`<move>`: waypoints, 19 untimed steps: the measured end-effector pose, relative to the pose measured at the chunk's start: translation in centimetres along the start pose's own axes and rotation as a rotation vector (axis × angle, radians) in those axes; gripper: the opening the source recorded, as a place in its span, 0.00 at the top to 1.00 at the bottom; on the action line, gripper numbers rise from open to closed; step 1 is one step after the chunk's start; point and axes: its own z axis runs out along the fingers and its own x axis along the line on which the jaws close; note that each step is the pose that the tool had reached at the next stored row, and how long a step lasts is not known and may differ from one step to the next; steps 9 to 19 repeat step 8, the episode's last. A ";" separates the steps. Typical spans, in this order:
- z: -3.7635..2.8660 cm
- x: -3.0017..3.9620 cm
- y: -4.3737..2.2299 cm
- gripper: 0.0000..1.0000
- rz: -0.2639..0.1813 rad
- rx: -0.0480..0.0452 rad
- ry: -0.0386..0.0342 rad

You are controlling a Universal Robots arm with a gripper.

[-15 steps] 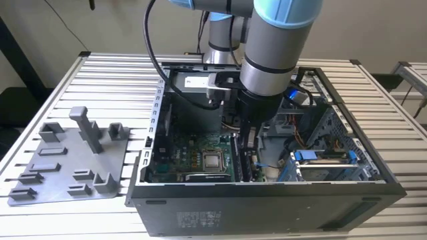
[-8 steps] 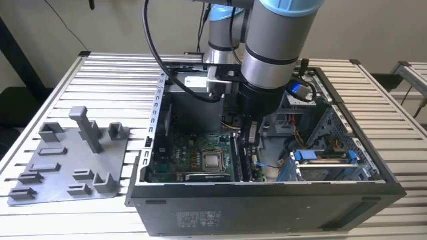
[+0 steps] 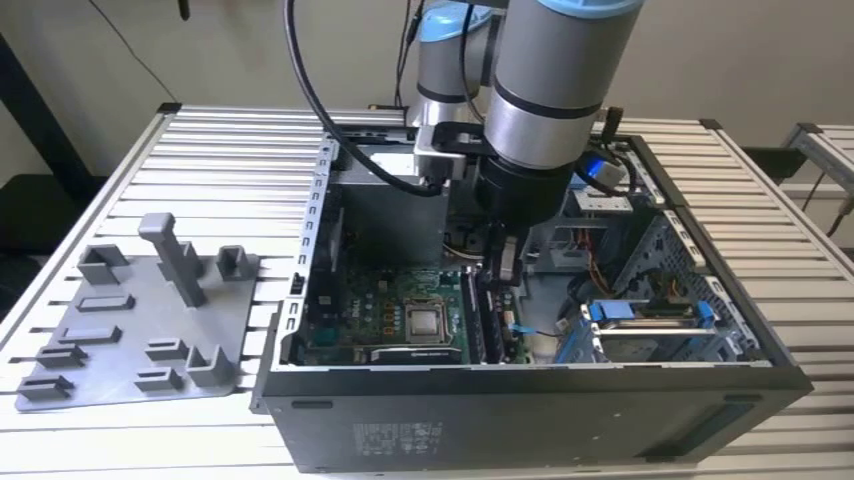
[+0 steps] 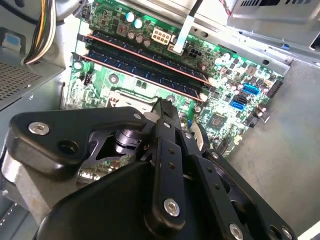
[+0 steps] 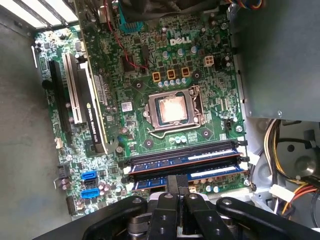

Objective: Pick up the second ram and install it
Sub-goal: 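Press down the second ram until it locks into place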

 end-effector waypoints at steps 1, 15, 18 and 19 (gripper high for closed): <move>0.00 0.00 0.00 0.89 0.000 0.0000 0.0000; -0.01 0.00 0.01 0.89 0.000 0.0000 0.0002; -0.01 0.00 0.01 0.89 0.000 0.0000 0.0002; -0.01 0.00 0.01 0.89 0.000 0.0000 0.0002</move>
